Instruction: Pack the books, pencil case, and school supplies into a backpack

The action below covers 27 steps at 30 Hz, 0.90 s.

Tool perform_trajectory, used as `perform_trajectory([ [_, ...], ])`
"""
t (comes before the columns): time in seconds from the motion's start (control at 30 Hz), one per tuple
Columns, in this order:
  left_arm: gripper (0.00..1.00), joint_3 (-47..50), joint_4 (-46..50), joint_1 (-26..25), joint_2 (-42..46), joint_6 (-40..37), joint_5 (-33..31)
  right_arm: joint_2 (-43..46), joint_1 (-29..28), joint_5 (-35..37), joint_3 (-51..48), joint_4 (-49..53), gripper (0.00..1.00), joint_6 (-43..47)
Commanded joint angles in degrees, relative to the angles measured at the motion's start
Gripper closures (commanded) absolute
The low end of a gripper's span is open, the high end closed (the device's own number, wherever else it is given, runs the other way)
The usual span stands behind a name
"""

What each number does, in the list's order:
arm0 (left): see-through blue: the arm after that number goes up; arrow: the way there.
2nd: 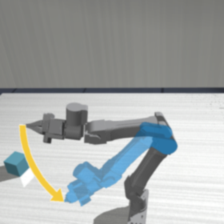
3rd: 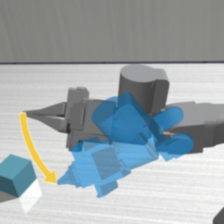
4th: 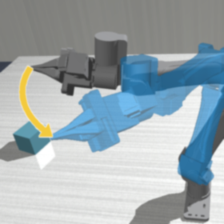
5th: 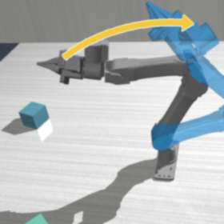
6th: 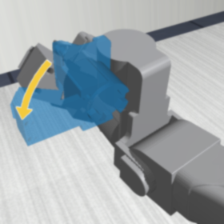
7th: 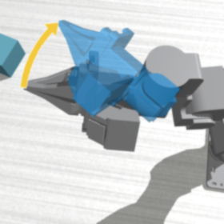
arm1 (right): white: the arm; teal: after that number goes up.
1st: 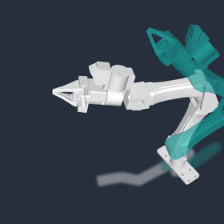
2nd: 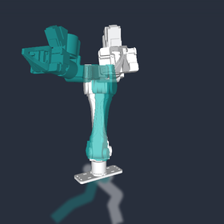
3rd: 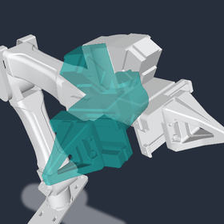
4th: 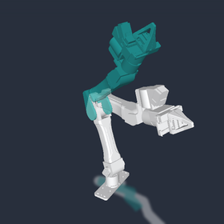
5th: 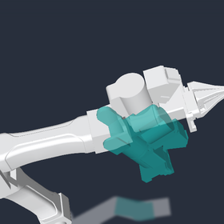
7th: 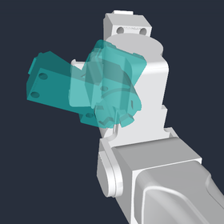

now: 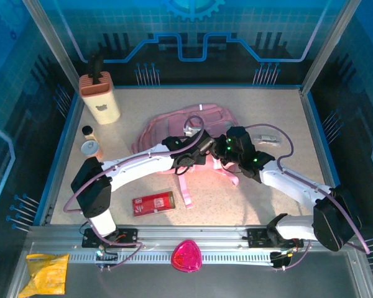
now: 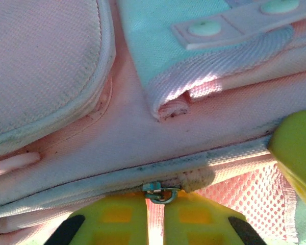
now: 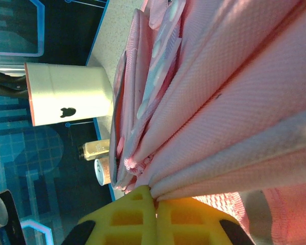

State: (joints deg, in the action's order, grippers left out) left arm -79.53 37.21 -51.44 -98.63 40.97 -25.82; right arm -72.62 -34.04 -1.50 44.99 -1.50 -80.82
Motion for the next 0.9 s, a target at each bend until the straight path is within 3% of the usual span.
perform_trajectory([
  [0.0, 0.91, 1.07, -3.87, 0.87, 3.64, 0.31, -0.23, 2.33, 0.44, -1.7, 1.34, -3.89, 1.0, 1.26],
  [0.13, 0.92, 3.66, -1.8, 1.68, 7.57, 0.75, 3.26, 2.9, 2.45, -2.21, 0.29, -2.99, 1.0, 1.85],
  [0.27, 0.92, 10.41, -2.85, 4.11, 11.77, 1.22, 10.71, 3.23, 3.96, -3.58, -0.26, -3.17, 1.0, 2.13],
  [0.4, 0.92, 15.87, -3.74, 6.89, 13.53, 1.13, 12.02, 2.86, 3.8, -4.02, 0.17, -3.13, 1.0, 2.51],
  [0.53, 0.8, 16.94, -8.55, 7.58, 12.88, -2.59, 13.13, 1.92, 2.56, -4.3, 1.07, -3.33, 1.0, 2.8],
  [0.7, 0.63, 15.19, -13.48, 1.6, 14.48, -2.11, 9.31, 1.6, 1.49, -4.39, 1.11, -4.09, 1.0, 1.62],
  [0.87, 0.58, 13.65, -14.05, -2.09, 12.78, 2.62, 5.13, 1.44, 0.75, -3.94, 2.4, -3.33, 1.0, 1.98],
])
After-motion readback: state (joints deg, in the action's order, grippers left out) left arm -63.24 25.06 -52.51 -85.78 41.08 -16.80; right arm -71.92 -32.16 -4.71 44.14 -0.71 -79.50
